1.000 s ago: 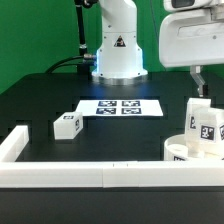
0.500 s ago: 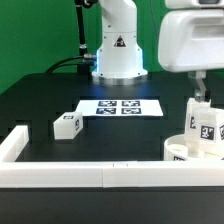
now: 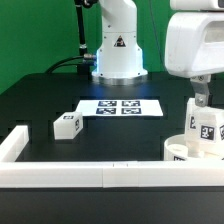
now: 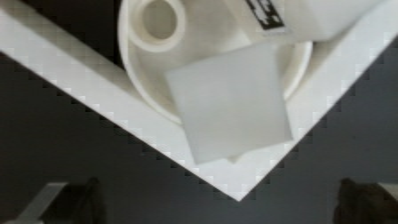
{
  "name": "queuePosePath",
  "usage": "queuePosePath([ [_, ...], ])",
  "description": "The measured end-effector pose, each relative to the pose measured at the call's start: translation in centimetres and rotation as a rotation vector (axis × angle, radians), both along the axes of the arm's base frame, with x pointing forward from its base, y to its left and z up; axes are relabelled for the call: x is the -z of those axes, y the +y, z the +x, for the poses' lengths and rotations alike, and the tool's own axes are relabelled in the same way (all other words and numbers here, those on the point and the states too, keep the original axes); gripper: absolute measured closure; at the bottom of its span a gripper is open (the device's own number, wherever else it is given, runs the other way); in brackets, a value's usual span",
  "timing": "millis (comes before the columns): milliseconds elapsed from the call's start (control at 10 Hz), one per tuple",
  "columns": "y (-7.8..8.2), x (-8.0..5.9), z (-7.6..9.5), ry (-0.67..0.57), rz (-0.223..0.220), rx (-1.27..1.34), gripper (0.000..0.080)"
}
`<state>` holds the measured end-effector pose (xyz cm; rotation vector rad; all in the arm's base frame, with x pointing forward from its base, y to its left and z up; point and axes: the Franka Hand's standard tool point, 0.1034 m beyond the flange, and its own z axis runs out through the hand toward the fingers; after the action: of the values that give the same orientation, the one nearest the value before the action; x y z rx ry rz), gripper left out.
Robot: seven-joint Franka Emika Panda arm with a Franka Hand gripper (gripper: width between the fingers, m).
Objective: Assemble stool
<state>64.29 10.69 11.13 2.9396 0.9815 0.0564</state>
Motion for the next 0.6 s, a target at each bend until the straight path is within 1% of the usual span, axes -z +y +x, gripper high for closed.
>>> queuePosePath([
  [100,0.0,0.3,-0.1,0.0,-0.001,-0.001,0.015],
  [200,-0.3,1.6,-0.5,-0.009,-0.006,-0.004,0.015],
  [300,-0.6,2.4,-0.9,-0.004,-0.01,-0.001,0.015],
  [400,-0.8,2.9,-0.6,-0.018,-0.012,0.003,0.015],
  [500,-0.8,3.8,-0.5,-0.03,-0.015,0.006,0.015],
  [600,-0.7,4.1,-0.5,-0.027,-0.016,0.017,0.015],
])
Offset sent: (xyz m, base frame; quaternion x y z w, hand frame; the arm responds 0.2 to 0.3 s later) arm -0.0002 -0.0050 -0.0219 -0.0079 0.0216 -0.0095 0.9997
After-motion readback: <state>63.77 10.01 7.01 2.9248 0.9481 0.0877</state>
